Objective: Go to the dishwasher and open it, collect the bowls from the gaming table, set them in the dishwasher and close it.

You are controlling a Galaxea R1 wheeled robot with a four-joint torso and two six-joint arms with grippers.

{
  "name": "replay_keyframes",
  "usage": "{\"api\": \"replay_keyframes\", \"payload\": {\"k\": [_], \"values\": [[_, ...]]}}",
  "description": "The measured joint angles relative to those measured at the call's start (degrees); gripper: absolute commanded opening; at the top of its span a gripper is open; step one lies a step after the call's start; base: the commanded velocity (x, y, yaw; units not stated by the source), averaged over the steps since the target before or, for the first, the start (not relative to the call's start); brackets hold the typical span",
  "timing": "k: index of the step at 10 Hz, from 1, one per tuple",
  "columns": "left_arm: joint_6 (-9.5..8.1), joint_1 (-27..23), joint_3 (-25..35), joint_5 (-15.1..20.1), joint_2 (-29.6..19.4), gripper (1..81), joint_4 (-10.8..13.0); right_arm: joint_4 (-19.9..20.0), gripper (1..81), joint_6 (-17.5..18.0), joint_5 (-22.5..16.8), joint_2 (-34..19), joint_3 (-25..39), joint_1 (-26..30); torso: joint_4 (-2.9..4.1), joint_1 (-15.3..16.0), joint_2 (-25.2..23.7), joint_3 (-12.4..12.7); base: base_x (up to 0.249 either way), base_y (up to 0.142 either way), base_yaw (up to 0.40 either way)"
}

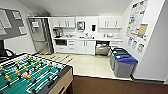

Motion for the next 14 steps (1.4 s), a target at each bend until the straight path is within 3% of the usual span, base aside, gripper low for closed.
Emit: {"api": "replay_keyframes", "payload": {"k": [11,14], "values": [[0.0,0.39,0.0,0.01,-0.16,1.0,0.0,-0.07,1.0,-0.04,-0.2,-0.11,0.0,-0.09,0.0,-0.02,0.0,0.0,0.141,-0.076,0.0],[0.0,-0.3,0.0,-0.21,-0.11,1.0,0.02,-0.2,1.0,-0.04,-0.2,-0.04,0.0,0.02,0.0,0.03,0.02,0.0,0.117,0.0,0.0]]}}
